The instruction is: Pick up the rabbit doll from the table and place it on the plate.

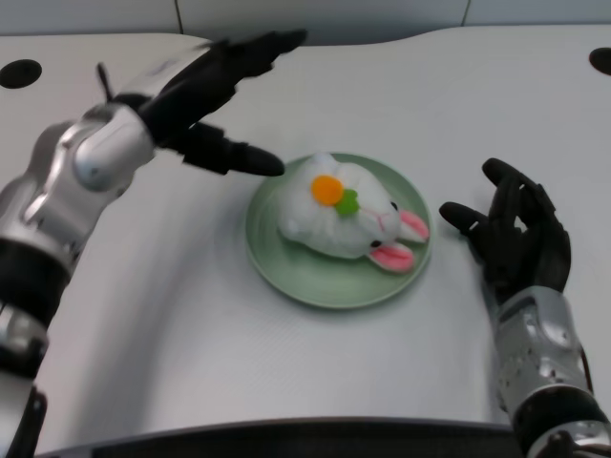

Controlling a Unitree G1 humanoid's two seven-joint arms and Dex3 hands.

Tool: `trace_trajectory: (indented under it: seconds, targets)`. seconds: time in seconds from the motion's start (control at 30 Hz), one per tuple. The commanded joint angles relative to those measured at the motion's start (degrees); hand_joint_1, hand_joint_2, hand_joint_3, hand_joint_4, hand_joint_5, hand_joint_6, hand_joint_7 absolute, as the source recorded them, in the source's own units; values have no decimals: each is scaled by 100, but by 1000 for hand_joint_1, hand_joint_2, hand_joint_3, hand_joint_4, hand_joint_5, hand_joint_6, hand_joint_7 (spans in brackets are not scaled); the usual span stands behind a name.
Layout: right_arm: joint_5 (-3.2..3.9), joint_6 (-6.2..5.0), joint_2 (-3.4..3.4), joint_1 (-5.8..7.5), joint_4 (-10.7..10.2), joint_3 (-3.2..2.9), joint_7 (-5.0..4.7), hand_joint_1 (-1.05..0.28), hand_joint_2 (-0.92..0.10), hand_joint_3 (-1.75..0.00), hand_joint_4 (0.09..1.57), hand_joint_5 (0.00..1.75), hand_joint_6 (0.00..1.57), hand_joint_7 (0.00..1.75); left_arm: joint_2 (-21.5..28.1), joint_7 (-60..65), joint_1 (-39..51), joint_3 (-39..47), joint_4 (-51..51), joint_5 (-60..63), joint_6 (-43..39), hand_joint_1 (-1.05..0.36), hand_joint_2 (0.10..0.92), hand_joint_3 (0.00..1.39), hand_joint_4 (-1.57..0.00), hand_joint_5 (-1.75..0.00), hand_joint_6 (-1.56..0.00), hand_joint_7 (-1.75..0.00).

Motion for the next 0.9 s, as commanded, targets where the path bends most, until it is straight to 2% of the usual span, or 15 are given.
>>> trace_trajectory:
  seconds: [0.03, 0.23, 0.27, 0.33, 0.4, 0.43, 0.47, 0.6, 0.73, 0.9]
  targets:
    - [-55, 87, 18, -18, 44, 33, -100, -399, -921, -551, 435, 1161, 331, 925, 12, -263, 630, 421, -570, -613, 226, -726, 921, 248, -95, -58, -121, -52]
    - [-59, 114, 38, -1, -16, 43, -145, -405, -921, -550, 447, 1140, 368, 903, -89, -36, 1237, 770, -1182, -803, 358, -675, 921, 217, -230, -148, -194, -76]
    - [-65, 87, 41, 16, -27, 54, -113, -404, -921, -555, 439, 1146, 361, 906, -125, 87, 1491, 898, -1374, -863, 439, -675, 921, 225, -244, -175, -213, -78]
    - [-83, 24, 44, 47, -37, 78, -59, -401, -921, -571, 412, 1173, 336, 920, -181, 265, 1965, 1129, -1732, -977, 638, -668, 921, 262, -167, -523, -313, -52]
    - [-82, 16, 45, 55, -38, 84, -58, -400, -921, -573, 414, 1189, 333, 927, -227, 278, 2290, 1293, -2005, -1126, 891, -660, 921, 266, -146, -642, -347, -48]
    - [-82, 31, 45, 54, -44, 86, -76, -402, -921, -566, 419, 1194, 337, 931, -252, 266, 2440, 1370, -2123, -1212, 1007, -643, 921, 259, -167, -766, -385, -52]
    - [-83, 46, 46, 54, -53, 89, -92, -402, -921, -563, 419, 1193, 336, 929, -270, 257, 2557, 1428, -2217, -1279, 1091, -630, 921, 256, -190, -825, -410, -57]
    - [-127, -18, 17, 96, -63, 144, -19, -407, -921, -579, 397, 1174, 313, 916, -378, 345, 3053, 1643, -2386, -1485, 1195, -534, 921, 269, -318, -1093, -476, -73]
    - [-118, -29, 26, 108, -71, 111, 7, -407, -921, -579, 391, 1160, 321, 915, -548, 353, 3572, 1820, -2673, -1764, 1555, -461, 921, 328, -508, -1287, -612, -141]
    - [-105, 31, 27, 135, -134, 80, -20, -403, -921, -567, 417, 1152, 332, 907, -658, 171, 4074, 1933, -3061, -2116, 2016, -422, 921, 338, -558, -1527, -715, -229]
